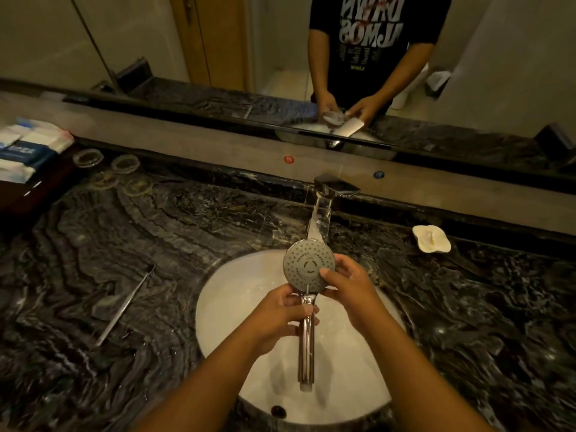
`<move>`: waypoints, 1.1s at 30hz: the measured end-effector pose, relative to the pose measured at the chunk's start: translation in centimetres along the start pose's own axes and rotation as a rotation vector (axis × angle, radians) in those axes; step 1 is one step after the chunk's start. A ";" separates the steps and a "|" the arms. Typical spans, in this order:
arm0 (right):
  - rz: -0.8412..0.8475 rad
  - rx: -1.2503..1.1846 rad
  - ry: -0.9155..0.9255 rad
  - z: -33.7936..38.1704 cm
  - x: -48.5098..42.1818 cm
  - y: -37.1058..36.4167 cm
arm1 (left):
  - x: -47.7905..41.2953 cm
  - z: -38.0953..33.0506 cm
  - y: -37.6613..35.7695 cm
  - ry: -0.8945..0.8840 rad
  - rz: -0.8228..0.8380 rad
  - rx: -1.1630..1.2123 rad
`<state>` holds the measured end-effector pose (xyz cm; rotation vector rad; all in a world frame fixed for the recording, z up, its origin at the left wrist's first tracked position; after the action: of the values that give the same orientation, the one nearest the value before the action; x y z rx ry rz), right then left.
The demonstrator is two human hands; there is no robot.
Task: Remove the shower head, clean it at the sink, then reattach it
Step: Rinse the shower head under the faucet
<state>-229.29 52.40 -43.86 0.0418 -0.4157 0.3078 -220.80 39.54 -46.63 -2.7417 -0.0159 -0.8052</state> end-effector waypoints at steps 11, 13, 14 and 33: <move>-0.234 -0.010 -0.033 10.7 -5.0 1.0 | 2.1 -2.6 0.6 -0.074 0.030 0.094; -0.265 -0.010 -0.028 11.4 -5.9 0.9 | 2.3 -2.7 0.8 -0.079 0.028 0.102; -0.283 0.006 -0.017 11.7 -6.2 0.8 | 2.4 -2.7 0.9 -0.081 0.027 0.107; -0.300 -0.060 -0.073 7.8 -7.1 1.5 | 3.0 -2.2 0.7 -0.075 -0.012 0.150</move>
<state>-238.92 50.98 -39.62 0.0561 -0.4842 -0.0020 -219.39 38.08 -43.43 -2.6305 -0.1042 -0.6749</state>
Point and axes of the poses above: each hand's wrist, its own x-axis away from the middle knuckle, its own y-axis out of the back of the hand, z = x × y, the point moved 6 cm from there along -x, towards the middle knuckle, and after that the axes turned 1 degree about z, right-handed, at the moved point
